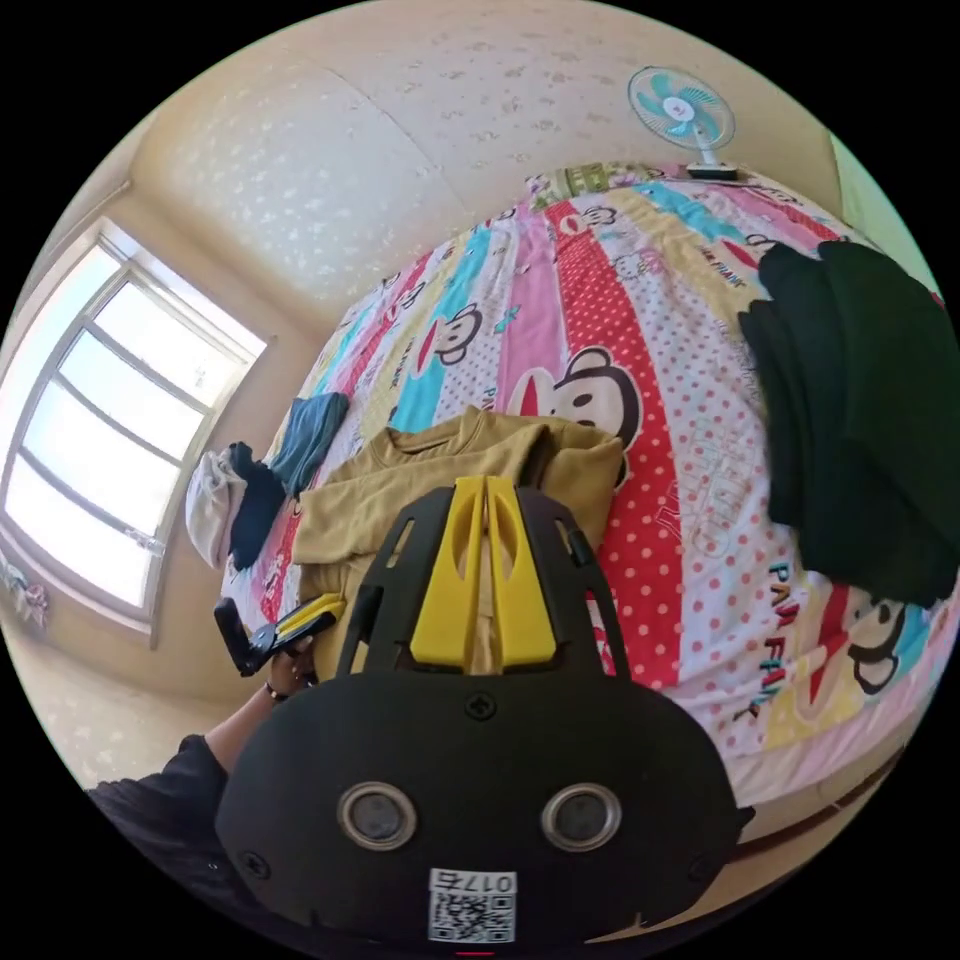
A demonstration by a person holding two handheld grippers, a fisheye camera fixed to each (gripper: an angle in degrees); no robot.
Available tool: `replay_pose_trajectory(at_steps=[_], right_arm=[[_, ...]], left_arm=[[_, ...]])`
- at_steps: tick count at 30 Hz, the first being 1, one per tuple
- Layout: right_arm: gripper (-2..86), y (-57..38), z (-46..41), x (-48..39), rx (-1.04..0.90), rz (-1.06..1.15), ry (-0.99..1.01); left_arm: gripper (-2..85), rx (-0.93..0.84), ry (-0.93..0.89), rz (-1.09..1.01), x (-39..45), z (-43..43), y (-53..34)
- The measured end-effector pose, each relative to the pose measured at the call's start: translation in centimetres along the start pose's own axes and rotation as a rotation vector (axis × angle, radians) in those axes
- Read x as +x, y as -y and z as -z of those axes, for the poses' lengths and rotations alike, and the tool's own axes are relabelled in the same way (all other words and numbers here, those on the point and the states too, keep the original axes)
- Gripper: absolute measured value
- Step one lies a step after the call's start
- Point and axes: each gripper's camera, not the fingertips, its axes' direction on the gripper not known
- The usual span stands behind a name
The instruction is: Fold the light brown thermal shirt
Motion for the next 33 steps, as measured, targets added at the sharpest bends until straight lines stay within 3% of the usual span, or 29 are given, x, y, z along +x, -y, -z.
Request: replay_pose_trajectory(at_steps=[3, 7, 14, 23, 27, 33], right_arm=[[2.7, -0.6, -0.1, 1.0, -0.012, -0.004, -0.061], [7.2, -1.1, -3.3, 0.4, -0.104, 0.078, 0.224], [8.2, -1.2, -10.8, -1.4, -0.250, 0.137, -0.120], [4.7, -1.9, 0.9, -4.5, -0.010, 0.092, -0.101], [10.5, -4.1, -4.0, -0.7, -0.276, 0.007, -0.242], [13.0, -13.0, 0.0, -0.2, -0.227, 0.096, 0.030]], left_arm=[[5.6, 0.001, 0.001, 0.002, 0.1, 0.4, 0.6], [5.6, 0.004, 0.038, -0.018, 1.4, 0.9, 1.3], [5.1, 0.025, -0.036, 0.022, 0.9, 1.9, 2.3], [4.4, 0.025, -0.107, 0.075, 0.8, 1.7, 4.0], [4.4, 0.027, -0.121, 0.080, 1.4, 1.4, 4.5], [7.3, 0.017, -0.143, 0.074, 4.1, 3.4, 4.1]])
